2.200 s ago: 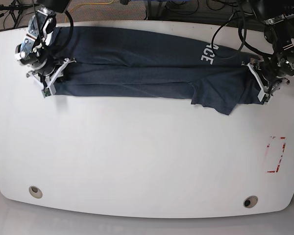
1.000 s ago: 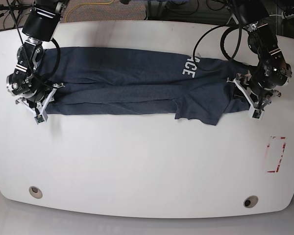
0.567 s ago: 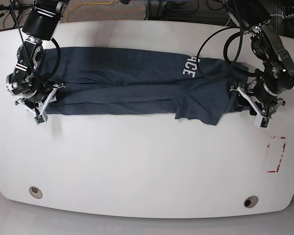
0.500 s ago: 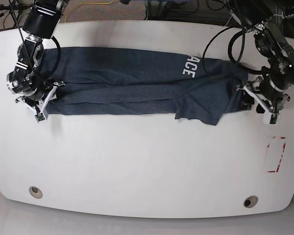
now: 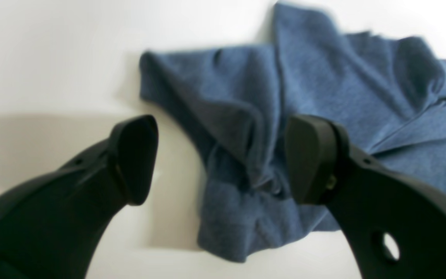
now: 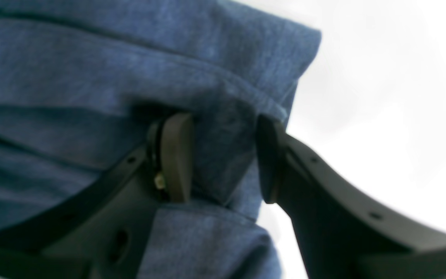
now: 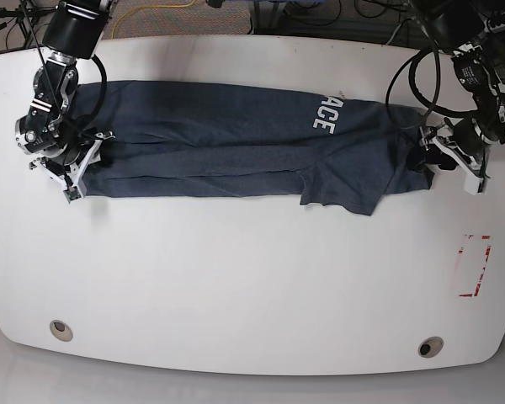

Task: Fold the T-shirt properly
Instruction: 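Move both grippers to the strip's two ends and grasp them, then pull the strip ends apart with both grippers to straighten it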

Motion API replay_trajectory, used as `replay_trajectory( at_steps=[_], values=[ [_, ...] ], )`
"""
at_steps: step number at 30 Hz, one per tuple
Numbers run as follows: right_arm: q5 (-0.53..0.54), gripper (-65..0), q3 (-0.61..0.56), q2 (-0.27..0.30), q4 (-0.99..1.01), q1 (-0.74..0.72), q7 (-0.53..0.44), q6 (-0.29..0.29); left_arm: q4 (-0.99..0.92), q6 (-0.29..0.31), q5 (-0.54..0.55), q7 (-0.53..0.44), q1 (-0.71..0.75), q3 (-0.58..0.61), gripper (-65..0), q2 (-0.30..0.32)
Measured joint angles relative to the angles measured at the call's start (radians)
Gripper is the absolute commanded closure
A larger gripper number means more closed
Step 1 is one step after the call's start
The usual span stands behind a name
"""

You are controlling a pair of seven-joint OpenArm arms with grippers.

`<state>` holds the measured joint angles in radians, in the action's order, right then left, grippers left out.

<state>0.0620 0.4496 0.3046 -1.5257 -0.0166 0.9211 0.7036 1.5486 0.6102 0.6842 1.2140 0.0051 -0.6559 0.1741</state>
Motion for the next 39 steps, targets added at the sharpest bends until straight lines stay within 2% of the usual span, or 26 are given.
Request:
replay_trajectory(
  at_steps=[4,6,7,12,14,17,22,24,31,39],
  values=[
    [0.013,-33.9,0.003,-0.003,-0.104,0.002,0.008,-0.002,0.001,0.002,0.069,-0.004,-0.005,0.003,-47.1,0.010],
    [0.019,-39.6,0.006,-0.006,-0.145,-0.009,0.035,-0.004,0.001,0.004,0.085,-0.005,-0.006,0.011,-47.1,0.016],
    [0.016,-45.5,0.011,-0.012,-0.165,-0.018,0.069,-0.004,0.001,0.004,0.086,-0.009,-0.006,0.014,-46.9,0.019],
    [0.020,-59.1,0.094,-0.069,-0.206,-0.055,0.112,-0.003,0.025,-0.001,0.082,0.000,-0.006,0.056,-45.3,0.027],
    [0.023,-61.7,0.132,-0.086,-0.206,-0.069,0.120,-0.003,0.054,-0.001,0.081,-0.001,-0.006,0.072,-43.3,0.029],
    [0.041,-62.0,0.190,-0.096,-0.191,-0.092,0.137,-0.004,0.090,-0.001,0.080,-0.005,-0.010,0.123,-41.3,0.035],
    [0.209,-62.0,0.302,-0.091,-0.143,-0.116,0.217,-0.004,0.133,0.000,0.080,-0.010,-0.016,0.195,-40.7,0.031],
    [0.272,-62.0,0.338,-0.084,-0.121,-0.117,0.255,-0.006,0.161,-0.001,0.023,-0.011,-0.016,0.209,-40.7,0.029],
    [0.514,-62.0,0.464,-0.019,-0.010,-0.110,0.355,-0.006,0.217,-0.001,-0.128,-0.010,-0.025,0.234,-40.7,0.001],
    [0.725,-62.0,0.557,0.076,0.175,-0.051,0.413,-0.006,0.229,0.004,-0.153,-0.010,-0.028,0.238,-40.7,-0.010]
  ],
)
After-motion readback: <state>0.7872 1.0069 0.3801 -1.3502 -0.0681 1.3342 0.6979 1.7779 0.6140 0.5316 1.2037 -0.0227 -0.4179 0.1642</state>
